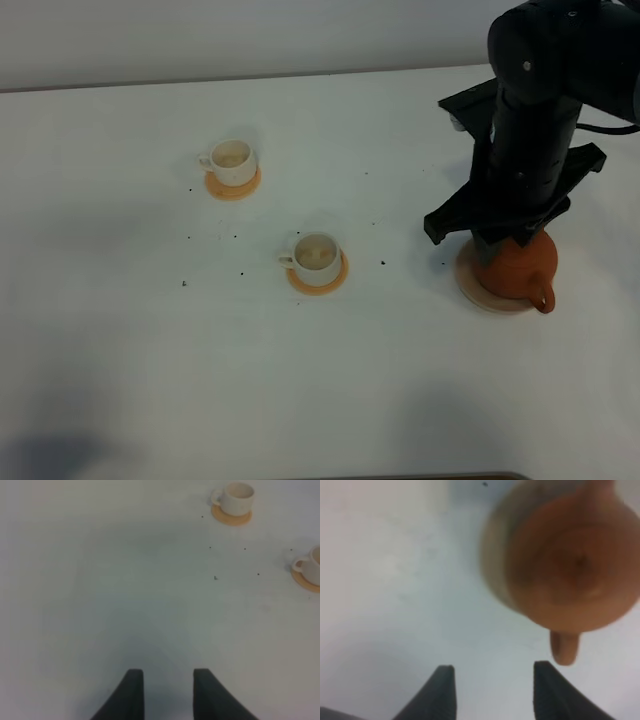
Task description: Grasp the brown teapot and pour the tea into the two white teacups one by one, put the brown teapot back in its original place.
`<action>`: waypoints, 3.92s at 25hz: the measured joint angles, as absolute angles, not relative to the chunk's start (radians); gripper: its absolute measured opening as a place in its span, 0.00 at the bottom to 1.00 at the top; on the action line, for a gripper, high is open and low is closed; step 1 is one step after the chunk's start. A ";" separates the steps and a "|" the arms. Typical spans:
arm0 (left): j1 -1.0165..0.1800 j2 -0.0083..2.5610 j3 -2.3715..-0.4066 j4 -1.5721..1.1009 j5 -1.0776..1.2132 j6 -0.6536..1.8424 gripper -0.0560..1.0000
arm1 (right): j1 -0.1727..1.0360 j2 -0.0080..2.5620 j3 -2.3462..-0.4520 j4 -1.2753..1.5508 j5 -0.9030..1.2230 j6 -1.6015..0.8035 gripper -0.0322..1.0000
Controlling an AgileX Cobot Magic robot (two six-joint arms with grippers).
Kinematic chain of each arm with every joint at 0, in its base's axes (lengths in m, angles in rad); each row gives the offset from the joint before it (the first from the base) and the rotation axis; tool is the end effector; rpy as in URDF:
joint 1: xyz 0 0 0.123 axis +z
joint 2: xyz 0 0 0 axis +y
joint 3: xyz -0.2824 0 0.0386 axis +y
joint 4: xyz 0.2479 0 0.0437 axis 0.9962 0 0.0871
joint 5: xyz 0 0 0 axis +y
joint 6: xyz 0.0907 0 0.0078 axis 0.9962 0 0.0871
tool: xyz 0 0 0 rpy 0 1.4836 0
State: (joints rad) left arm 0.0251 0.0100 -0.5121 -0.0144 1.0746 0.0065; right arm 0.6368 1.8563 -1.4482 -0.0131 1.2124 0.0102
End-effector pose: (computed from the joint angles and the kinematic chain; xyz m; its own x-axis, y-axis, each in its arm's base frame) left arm -0.0052 -0.0013 0.2795 -0.4663 -0.0121 -0.8846 -0.0141 0.9999 -0.0062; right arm 0.2939 0.2160 0.2339 -0.8068 -0.5897 -0.0376 -0.5897 0.8075 -0.0120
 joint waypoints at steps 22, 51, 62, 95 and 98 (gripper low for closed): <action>0.025 0.010 -0.512 -0.014 1.075 0.007 0.29 | 0.523 1.944 -1.389 -0.019 1.214 -0.134 0.49; 0.025 0.010 -0.512 -0.014 1.075 0.007 0.29 | 0.504 2.012 -1.389 -0.083 1.214 -0.211 0.45; 0.025 0.010 -0.512 -0.014 1.075 0.007 0.29 | 0.503 2.022 -1.389 -0.084 1.214 -0.214 0.45; 0.025 0.010 -0.512 -0.014 1.075 0.007 0.29 | 0.503 2.035 -1.389 -0.087 1.203 -0.230 0.13; 0.025 0.010 -0.512 -0.014 1.075 0.007 0.29 | 0.503 2.035 -1.389 -0.086 1.210 -0.230 0.12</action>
